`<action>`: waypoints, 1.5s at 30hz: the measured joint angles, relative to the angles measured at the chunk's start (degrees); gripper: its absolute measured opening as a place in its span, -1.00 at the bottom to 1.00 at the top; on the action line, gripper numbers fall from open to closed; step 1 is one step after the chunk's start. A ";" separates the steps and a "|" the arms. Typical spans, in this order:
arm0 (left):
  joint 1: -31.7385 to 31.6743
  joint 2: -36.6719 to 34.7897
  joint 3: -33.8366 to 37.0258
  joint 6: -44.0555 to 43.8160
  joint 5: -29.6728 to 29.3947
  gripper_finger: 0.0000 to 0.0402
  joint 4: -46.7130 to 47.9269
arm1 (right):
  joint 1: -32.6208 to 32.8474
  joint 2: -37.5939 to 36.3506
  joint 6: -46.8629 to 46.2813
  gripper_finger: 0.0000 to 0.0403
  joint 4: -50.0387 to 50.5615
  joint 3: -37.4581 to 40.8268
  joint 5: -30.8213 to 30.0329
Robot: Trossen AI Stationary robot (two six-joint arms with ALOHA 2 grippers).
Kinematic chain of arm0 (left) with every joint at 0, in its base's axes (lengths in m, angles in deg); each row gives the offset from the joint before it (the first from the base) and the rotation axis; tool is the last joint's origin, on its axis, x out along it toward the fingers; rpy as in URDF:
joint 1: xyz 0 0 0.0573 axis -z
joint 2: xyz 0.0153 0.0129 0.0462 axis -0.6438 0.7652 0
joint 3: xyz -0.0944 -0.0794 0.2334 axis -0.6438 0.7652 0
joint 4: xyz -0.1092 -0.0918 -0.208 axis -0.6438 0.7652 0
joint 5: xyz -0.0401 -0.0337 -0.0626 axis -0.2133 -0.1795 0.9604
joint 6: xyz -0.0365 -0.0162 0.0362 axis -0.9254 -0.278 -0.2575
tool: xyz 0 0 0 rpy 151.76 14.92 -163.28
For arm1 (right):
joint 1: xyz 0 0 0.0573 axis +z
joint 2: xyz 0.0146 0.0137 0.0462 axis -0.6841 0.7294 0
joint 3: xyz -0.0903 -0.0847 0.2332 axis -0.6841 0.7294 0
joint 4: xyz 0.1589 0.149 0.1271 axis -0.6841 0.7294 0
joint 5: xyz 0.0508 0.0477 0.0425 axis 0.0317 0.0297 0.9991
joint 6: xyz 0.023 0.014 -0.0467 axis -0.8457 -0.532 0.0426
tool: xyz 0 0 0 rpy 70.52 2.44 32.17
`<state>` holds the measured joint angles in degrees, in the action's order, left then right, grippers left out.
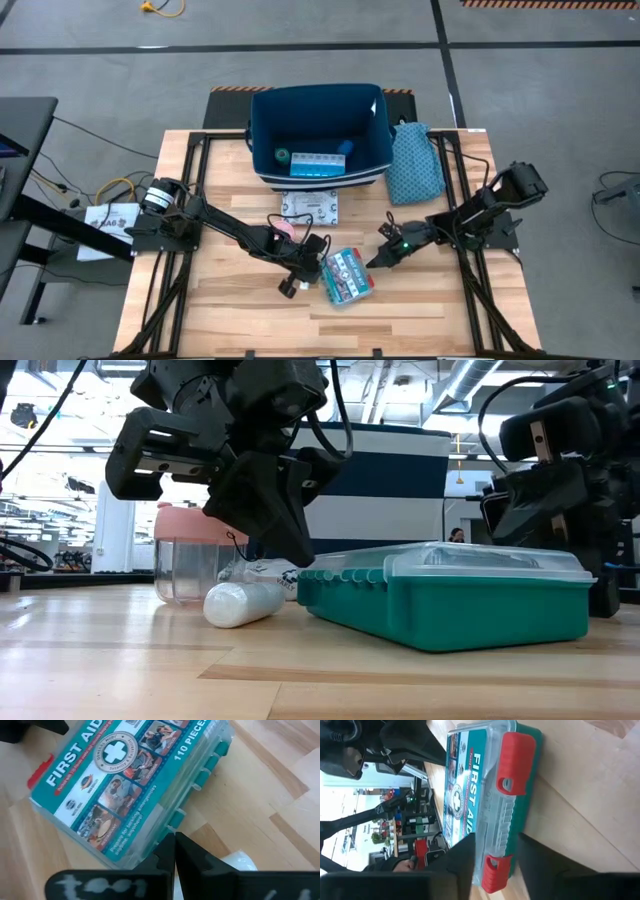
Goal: Pick & place medical supplies in basket/bin
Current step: Put the first aid kit into the blue bin
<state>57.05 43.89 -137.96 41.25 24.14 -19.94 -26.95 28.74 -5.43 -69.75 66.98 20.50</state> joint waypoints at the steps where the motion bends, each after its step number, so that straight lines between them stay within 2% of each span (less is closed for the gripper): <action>1: 0.00 0.00 0.00 -0.02 0.50 -1.00 0.04 | -0.45 0.00 0.10 -0.23 0.32 -0.02 0.49; 5: 0.11 0.00 0.00 -2.01 2.32 -1.00 1.67 | -2.32 -0.03 1.44 -0.04 0.81 -0.02 2.83; 9: 0.85 -0.02 0.02 -2.19 3.66 -1.00 1.75 | -3.71 -0.03 2.49 0.05 0.93 -0.02 4.60; 17: 1.36 0.08 -1.20 -1.05 4.68 -1.00 2.03 | -4.73 -0.03 2.87 0.00 0.98 -0.02 5.66; 20: 1.29 2.49 -1.57 -1.11 6.26 -1.00 -0.16 | -4.73 -0.03 2.91 -0.03 0.97 -0.02 5.72; 25: 1.38 8.43 -6.66 -1.63 9.01 -1.00 0.77 | -4.73 0.01 3.02 -0.05 1.60 -0.40 6.36; 37: -0.54 10.38 -8.55 -2.62 6.74 -1.00 3.06 | -4.75 0.13 5.18 -0.06 3.24 -1.76 8.81; 45: -0.75 10.34 -8.52 -2.64 7.59 -1.00 3.67 | -4.88 7.18 5.95 0.00 4.20 -8.62 14.61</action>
<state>56.30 54.23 -146.48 38.60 31.73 -16.27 -31.83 35.92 0.52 -65.56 58.36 35.11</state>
